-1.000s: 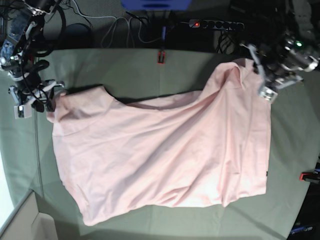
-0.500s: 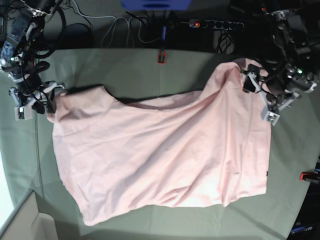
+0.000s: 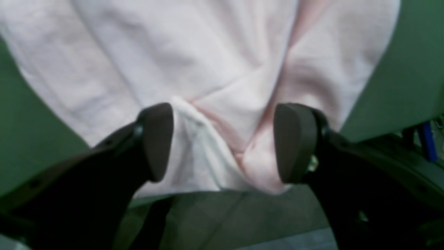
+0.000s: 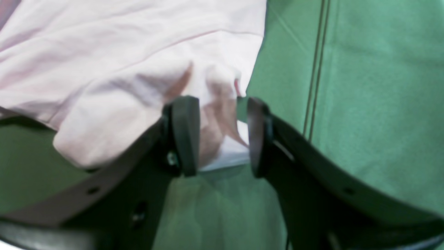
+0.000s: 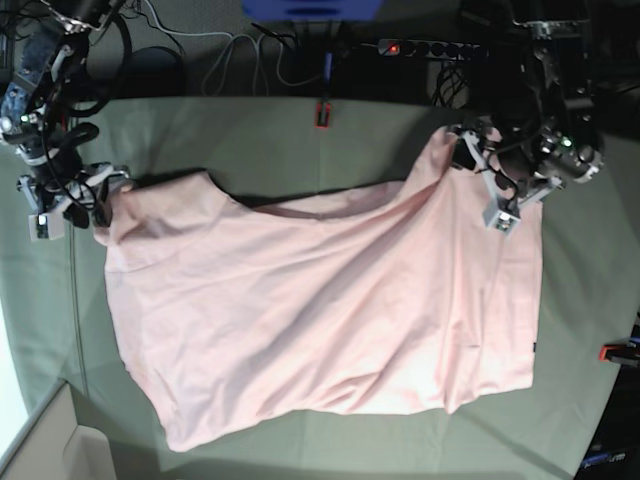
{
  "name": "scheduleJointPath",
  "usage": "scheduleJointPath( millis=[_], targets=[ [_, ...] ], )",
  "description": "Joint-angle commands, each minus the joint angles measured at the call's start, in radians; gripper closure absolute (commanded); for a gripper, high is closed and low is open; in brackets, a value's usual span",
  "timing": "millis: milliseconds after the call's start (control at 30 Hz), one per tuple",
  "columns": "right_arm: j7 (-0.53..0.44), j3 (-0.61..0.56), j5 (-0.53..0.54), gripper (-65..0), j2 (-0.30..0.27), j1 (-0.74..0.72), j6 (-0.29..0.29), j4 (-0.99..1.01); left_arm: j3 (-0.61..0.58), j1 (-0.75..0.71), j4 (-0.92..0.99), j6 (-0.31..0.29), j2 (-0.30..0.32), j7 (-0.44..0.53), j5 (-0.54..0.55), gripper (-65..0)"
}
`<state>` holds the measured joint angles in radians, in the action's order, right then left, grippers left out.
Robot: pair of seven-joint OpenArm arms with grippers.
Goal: Layout the t-shirt on the table in an organized manner, then fold the t-shirt properly
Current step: 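Pull the grasped fabric further away from the right gripper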
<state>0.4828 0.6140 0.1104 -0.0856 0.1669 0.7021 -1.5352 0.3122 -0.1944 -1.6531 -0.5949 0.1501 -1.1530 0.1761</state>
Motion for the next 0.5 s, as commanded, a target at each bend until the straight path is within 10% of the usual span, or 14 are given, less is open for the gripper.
scheduleJointPath(
  millis=[0,467],
  targets=[
    [-0.026,0.002,0.016,-23.7,-0.021,-0.008,-0.004,-0.017,0.017,-0.01,-0.011,0.005,0.019,0.005,0.004,-44.0],
    [-0.026,0.002,0.016,-23.7,-0.021,-0.01,-0.004,-0.015,0.054,-0.164,-0.04,-0.001,0.027,0.003,0.006,-41.4]
  ],
)
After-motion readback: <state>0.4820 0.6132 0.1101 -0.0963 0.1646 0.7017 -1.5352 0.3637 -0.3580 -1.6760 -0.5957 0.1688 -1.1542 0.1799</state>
